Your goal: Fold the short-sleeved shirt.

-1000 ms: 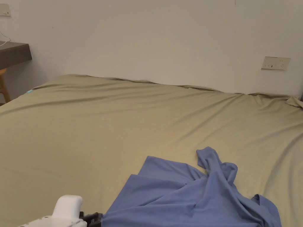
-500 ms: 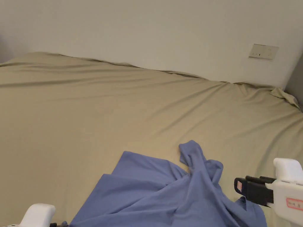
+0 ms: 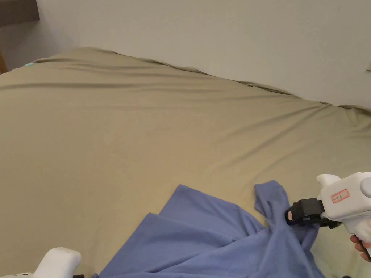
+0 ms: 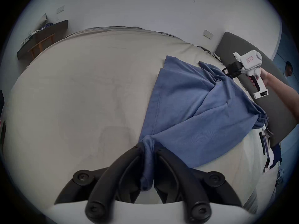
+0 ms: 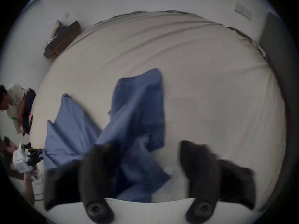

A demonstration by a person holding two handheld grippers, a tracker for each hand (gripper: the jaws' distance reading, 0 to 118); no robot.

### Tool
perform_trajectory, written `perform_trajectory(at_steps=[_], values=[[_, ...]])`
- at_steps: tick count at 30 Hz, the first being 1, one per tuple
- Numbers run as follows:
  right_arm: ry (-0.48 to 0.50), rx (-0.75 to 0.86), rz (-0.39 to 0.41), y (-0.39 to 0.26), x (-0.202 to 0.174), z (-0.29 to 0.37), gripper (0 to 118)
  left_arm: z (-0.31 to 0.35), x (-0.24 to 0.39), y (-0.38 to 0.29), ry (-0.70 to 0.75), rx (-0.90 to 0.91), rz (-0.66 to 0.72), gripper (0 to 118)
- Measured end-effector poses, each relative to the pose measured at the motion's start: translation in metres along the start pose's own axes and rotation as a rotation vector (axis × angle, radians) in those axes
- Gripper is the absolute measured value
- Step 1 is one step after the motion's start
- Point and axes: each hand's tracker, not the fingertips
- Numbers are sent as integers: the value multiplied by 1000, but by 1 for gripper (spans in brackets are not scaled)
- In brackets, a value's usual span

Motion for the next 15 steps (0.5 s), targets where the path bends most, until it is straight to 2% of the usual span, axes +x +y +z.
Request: perform_trajectory(at_steps=[1, 2, 3, 4, 6, 7, 10, 13, 15], values=[[-19, -23, 13, 0, -5, -1, 5, 1, -4, 1, -4, -2, 5, 9], [-57, -22, 29, -2, -10, -2, 4, 1, -4, 2, -6, 1, 12, 9], [-152, 18, 62, -5, -16, 4, 4, 2, -4, 3, -6, 6, 22, 9], [-157, 68, 40, -7, -16, 11, 4, 5, -3, 4, -3, 12, 27, 9], [-41, 155, -57, -10, -13, 35, 4, 13, -7, 9, -4, 39, 28, 8], [-30, 213, -65, -12, -15, 49, 4, 20, -6, 14, -12, 71, 30, 8], [-47, 358, -6, -12, -25, 101, 4, 46, -10, 42, -46, 178, 24, 7], [-28, 471, -30, -6, -31, 154, 4, 69, -10, 86, -70, 266, 2, 7], [-51, 541, 9, 0, -37, 187, 4, 86, -5, 117, -52, 325, -45, 7]])
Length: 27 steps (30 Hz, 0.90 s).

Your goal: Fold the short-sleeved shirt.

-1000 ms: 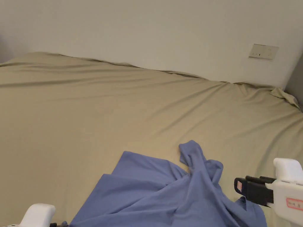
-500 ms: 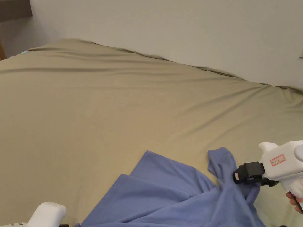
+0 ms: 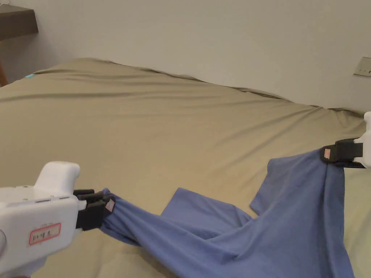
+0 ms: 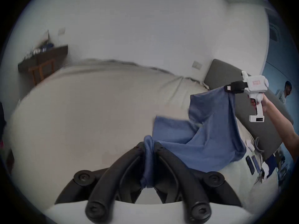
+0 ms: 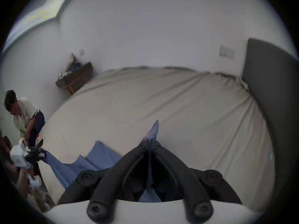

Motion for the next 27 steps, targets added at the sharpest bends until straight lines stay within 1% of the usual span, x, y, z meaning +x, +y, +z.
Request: perform_trajectory(at_steps=[2, 5, 7, 9, 11, 12, 14, 15, 16, 17, 19, 21, 26, 27], values=[[-22, 64, 26, 21, -3, 27, 4, 8, 5, 37, 2, 60, -40, 7], [-54, 145, 30, 54, -3, 59, 4, 16, 7, 92, 6, 139, -59, 7], [-79, 198, 41, 76, -2, 80, 4, 17, 9, 133, 17, 150, -81, 7], [-117, 253, 54, 97, 1, 94, 4, 15, 10, 168, 36, 175, -108, 7], [-181, 304, 80, 117, 2, 107, 4, 13, 14, 202, 56, 194, -122, 7], [-194, 321, 85, 127, 3, 113, 4, 12, 17, 220, 82, 213, -155, 7], [-226, 368, 50, 147, 8, 124, 4, 9, 24, 250, 120, 240, -189, 7], [-250, 400, 47, 156, 10, 130, 4, 9, 28, 265, 123, 252, -199, 7], [-262, 419, 45, 168, 26, 130, 4, 8, 31, 279, 128, 265, -199, 7], [-266, 420, 52, 176, 28, 133, 4, 6, 31, 290, 140, 285, -195, 7], [-320, 450, 89, 192, 26, 139, 4, 3, 38, 314, 160, 310, -206, 7], [-345, 482, 112, 205, 24, 144, 4, -2, 40, 335, 190, 331, -222, 7], [-358, 564, 93, 227, 22, 160, 4, 0, 42, 370, 241, 407, -202, 7], [-344, 571, 86, 230, 23, 163, 4, 2, 41, 376, 244, 412, -195, 7]])
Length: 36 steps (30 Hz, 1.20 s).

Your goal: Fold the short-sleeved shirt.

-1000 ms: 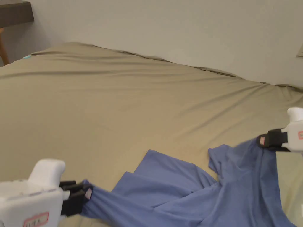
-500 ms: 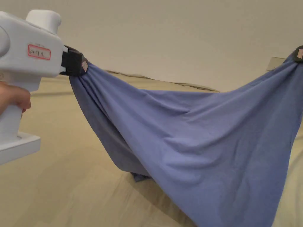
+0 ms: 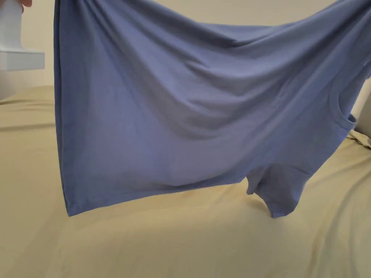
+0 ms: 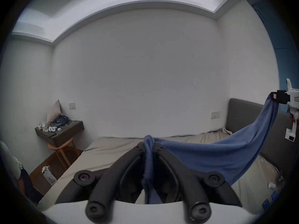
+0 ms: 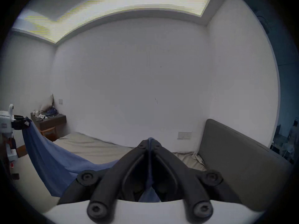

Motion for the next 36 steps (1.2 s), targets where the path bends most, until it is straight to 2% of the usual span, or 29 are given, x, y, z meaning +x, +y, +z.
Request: perform_trajectory(at_steps=[3, 8, 11, 18, 26, 36], values=[[10, 15, -9, 3, -2, 7, 4, -2, -6, 5, 17, 24, 10, 7], [45, -13, 22, -13, -11, 18, 4, 0, -12, -13, -3, 17, 30, 7], [78, -47, 4, -33, -16, 28, 4, 3, -11, -37, -32, -15, 17, 7], [171, -128, 29, -100, -35, 70, 4, 31, -9, -114, -111, -106, 16, 7], [205, -195, -53, -174, -27, 145, 4, 95, -22, -188, -161, -156, 48, 7], [184, -279, -144, -247, -21, 259, 4, 188, -47, -269, -175, -202, 120, 7]])
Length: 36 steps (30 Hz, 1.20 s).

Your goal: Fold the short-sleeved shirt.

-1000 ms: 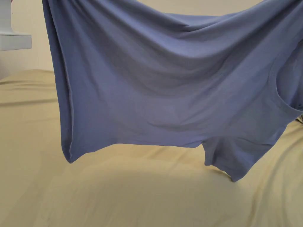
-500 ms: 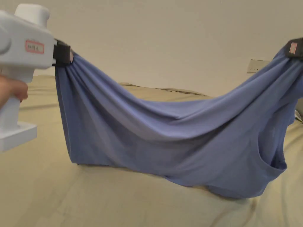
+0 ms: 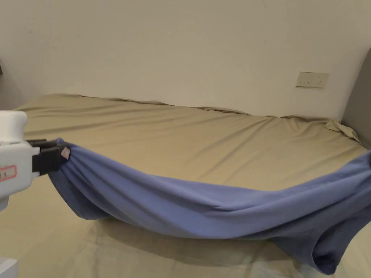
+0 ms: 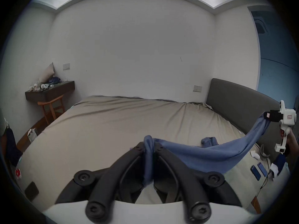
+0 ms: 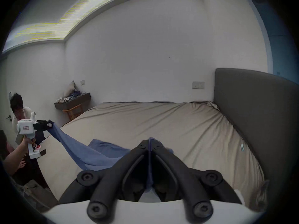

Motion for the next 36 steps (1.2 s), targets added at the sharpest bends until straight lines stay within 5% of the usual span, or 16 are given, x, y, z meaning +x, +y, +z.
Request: perform_trajectory(at_steps=[12, 23, 24, 25, 26, 27, 28, 34, 35, 36], values=[[-20, -175, -123, -151, -8, 74, 4, 73, -23, -138, -26, -182, 82, 7], [-78, -386, -264, -266, 1, 80, 4, 76, -34, -239, -41, -380, 148, 9], [-76, -404, -303, -269, 3, 80, 8, 76, -35, -244, -32, -403, 165, 17], [-101, -418, -322, -273, 11, 81, 27, 78, -35, -246, 12, -435, 178, 33], [-128, -426, -333, -272, 12, 83, 73, 81, -37, -246, 25, -459, 201, 75], [-139, -426, -342, -270, 13, 87, 100, 84, -39, -246, 30, -493, 237, 95], [-140, -386, -347, -267, 10, 95, 105, 91, -41, -245, 13, -497, 272, 95], [-239, -263, -139, -252, -35, 122, 101, 142, -1, -229, 76, -268, 112, 95], [-254, -282, -113, -253, -42, 121, 84, 147, 7, -231, 79, -230, 100, 88], [-261, -301, -94, -255, -49, 119, 50, 151, 14, -232, 74, -209, 97, 66]])
